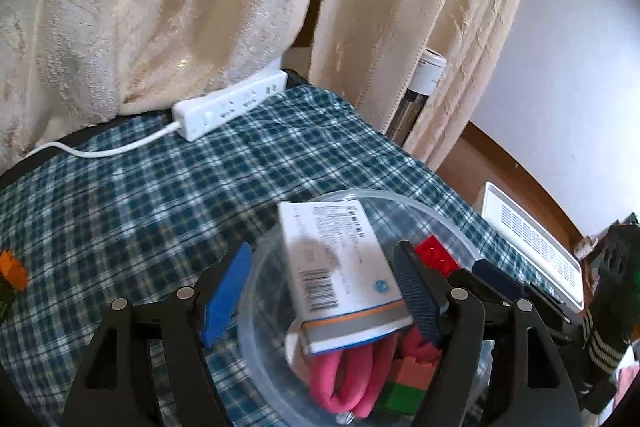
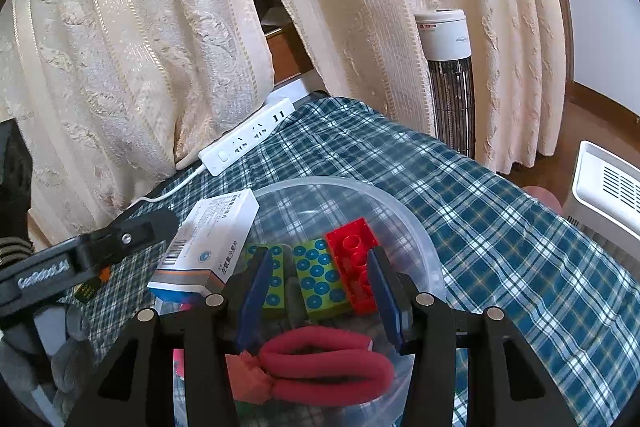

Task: Organize objects
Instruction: 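Release the medicine box into the bowl with the left tool while the right tool drops the dotted brick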

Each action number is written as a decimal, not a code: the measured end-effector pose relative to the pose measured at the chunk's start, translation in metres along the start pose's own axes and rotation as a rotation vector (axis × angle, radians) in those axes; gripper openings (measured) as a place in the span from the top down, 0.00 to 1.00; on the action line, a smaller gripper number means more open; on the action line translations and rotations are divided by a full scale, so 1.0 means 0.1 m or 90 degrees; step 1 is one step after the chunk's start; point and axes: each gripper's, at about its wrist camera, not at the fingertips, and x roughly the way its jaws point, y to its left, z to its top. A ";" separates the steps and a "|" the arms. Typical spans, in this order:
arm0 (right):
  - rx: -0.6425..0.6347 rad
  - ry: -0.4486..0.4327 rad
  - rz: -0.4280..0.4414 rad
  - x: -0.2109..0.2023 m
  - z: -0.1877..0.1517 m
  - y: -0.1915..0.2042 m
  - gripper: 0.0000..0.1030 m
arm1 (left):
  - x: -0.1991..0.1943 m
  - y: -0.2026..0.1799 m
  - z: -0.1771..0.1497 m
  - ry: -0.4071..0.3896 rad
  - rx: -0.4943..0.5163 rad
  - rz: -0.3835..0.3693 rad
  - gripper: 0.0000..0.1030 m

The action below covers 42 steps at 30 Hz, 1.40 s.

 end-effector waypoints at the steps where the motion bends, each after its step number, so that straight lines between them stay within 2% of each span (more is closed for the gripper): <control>1: 0.001 0.000 -0.001 0.00 0.00 -0.01 0.49 | 0.03 -0.02 0.00 0.005 0.001 -0.006 0.28; 6: 0.006 -0.005 -0.011 -0.03 0.02 -0.08 0.49 | 0.20 -0.16 -0.02 0.029 0.011 -0.031 0.28; 13: 0.031 -0.012 -0.028 -0.07 0.04 -0.23 0.49 | 0.32 -0.43 -0.03 0.055 0.024 -0.094 0.28; 17: 0.033 -0.012 -0.031 -0.09 0.05 -0.24 0.49 | 0.28 -0.45 -0.03 0.053 0.031 -0.100 0.28; 24: 0.010 -0.011 -0.009 -0.10 0.06 -0.07 0.49 | 0.08 -0.21 0.02 0.019 0.006 -0.046 0.28; 32: -0.015 -0.016 0.006 -0.14 0.06 0.22 0.49 | -0.14 0.17 -0.04 0.003 -0.010 0.021 0.28; 35: -0.030 -0.023 0.015 -0.17 0.08 0.38 0.49 | -0.22 0.34 -0.08 -0.002 -0.025 0.038 0.28; 42: -0.082 -0.025 0.050 -0.16 0.08 0.83 0.47 | -0.46 0.77 -0.16 -0.019 -0.057 0.111 0.28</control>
